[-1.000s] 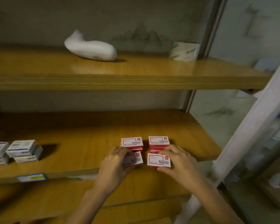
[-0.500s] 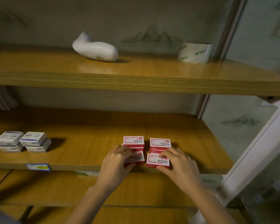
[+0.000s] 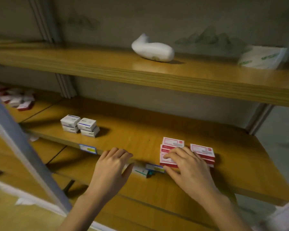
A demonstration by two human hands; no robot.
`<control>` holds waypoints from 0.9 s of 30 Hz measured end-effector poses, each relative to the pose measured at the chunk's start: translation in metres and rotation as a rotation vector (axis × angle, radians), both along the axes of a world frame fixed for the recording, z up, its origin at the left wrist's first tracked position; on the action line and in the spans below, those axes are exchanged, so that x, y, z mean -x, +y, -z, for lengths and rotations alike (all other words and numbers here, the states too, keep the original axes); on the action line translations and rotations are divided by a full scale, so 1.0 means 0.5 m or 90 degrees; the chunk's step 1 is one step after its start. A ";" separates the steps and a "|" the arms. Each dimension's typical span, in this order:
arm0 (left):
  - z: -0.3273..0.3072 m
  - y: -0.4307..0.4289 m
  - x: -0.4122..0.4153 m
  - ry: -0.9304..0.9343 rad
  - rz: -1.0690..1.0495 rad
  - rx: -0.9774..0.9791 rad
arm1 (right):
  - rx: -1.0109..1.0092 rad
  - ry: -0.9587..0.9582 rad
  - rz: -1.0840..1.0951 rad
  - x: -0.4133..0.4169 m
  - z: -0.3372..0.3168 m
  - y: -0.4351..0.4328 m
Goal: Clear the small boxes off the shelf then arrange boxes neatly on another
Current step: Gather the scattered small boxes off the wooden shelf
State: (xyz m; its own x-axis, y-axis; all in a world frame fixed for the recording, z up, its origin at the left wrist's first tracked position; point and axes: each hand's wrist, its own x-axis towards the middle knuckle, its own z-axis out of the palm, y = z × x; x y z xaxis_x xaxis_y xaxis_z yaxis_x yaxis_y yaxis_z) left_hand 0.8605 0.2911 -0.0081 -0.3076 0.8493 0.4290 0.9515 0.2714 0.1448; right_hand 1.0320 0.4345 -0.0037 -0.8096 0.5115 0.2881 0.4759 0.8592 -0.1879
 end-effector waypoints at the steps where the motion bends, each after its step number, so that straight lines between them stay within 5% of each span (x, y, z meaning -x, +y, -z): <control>1: 0.002 -0.022 0.012 0.001 -0.030 0.006 | 0.006 0.002 -0.035 0.023 -0.003 -0.012; 7: -0.001 -0.123 0.057 0.013 -0.158 0.046 | 0.009 -0.009 -0.157 0.125 -0.013 -0.068; 9: -0.006 -0.286 0.130 -0.013 -0.317 0.034 | -0.007 -0.033 -0.289 0.275 -0.007 -0.174; 27: -0.007 -0.769 0.491 -0.056 -0.485 0.061 | 0.004 0.016 -0.411 0.758 -0.009 -0.609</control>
State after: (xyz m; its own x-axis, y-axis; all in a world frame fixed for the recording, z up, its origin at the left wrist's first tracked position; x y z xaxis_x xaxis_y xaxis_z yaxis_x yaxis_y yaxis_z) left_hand 0.6151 -0.0935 -0.0044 -0.8514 0.4222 0.3112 0.4835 0.8618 0.1537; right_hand 0.6530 0.1299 0.0009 -0.9479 -0.0741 0.3097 -0.1408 0.9699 -0.1986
